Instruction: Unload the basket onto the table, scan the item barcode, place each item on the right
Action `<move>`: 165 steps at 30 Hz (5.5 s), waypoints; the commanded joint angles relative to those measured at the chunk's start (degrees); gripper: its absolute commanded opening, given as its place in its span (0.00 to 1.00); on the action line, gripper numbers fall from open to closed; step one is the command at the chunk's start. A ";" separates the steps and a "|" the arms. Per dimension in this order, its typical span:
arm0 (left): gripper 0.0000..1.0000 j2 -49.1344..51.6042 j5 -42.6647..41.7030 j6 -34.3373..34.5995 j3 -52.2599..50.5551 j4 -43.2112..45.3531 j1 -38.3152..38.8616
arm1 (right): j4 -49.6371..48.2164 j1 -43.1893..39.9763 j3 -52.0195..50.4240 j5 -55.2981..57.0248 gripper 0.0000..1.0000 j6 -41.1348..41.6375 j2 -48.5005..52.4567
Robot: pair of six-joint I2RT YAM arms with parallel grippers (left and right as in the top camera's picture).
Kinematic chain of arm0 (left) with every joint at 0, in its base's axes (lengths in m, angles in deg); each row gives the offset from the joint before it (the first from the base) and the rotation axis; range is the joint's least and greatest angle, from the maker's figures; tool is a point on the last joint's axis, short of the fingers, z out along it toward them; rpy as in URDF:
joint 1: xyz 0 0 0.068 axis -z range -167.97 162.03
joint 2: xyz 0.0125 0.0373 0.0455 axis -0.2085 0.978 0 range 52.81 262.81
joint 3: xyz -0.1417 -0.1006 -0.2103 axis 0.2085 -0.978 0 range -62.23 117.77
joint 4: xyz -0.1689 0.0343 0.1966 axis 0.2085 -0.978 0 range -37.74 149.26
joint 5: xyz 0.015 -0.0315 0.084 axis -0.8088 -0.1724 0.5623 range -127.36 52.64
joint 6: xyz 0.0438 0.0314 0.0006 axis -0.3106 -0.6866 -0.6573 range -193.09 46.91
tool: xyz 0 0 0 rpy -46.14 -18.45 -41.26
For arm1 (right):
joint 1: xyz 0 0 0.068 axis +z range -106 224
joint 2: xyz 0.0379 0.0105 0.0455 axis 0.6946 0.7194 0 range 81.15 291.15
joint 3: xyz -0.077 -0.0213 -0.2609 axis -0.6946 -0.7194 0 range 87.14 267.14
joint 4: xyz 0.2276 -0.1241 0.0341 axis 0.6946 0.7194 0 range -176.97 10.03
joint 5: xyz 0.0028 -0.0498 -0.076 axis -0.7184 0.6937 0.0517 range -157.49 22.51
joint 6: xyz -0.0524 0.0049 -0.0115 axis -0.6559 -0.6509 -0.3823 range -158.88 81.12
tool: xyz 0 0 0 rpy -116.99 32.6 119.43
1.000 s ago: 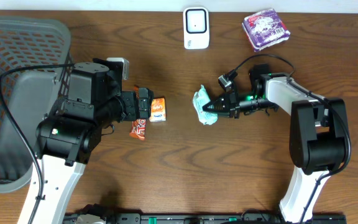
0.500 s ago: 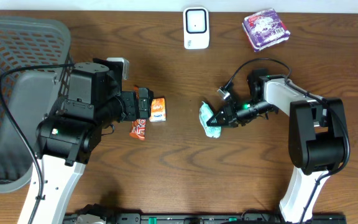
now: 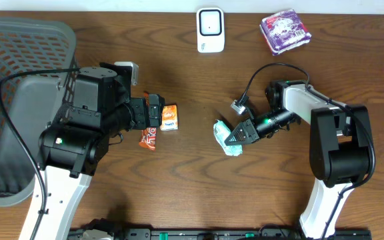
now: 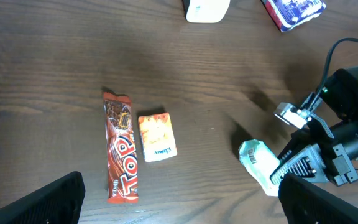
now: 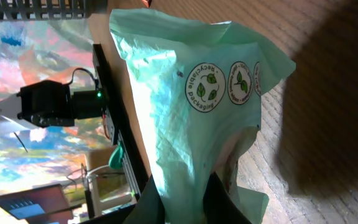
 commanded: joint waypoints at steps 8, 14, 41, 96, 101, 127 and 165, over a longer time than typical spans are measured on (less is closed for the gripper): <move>0.99 -0.04 0.57 0.50 0.98 -0.04 -0.20 | 0.17 4.24 9.42 15.06 0.01 17.49 -0.76; 0.99 -0.04 0.57 0.50 0.98 -0.04 -0.20 | 0.44 11.69 25.16 61.05 0.01 45.13 -0.85; 0.99 -0.04 0.57 0.50 0.98 -0.02 -0.20 | -61.09 19.56 32.44 78.12 0.01 32.33 10.27; 0.99 -0.04 0.57 0.50 0.98 -0.04 -0.20 | -62.12 16.20 35.12 76.76 0.01 23.76 12.66; 0.99 -0.04 0.57 0.50 0.98 -0.04 -0.20 | -59.82 16.17 35.12 77.72 0.01 27.02 12.63; 0.99 -0.04 0.57 0.50 0.98 -0.04 -0.20 | -26.71 -7.06 35.10 78.99 0.36 35.45 10.23; 0.99 -0.04 0.57 0.50 0.98 -0.04 -0.20 | -9.97 16.76 34.99 25.22 0.74 47.87 4.00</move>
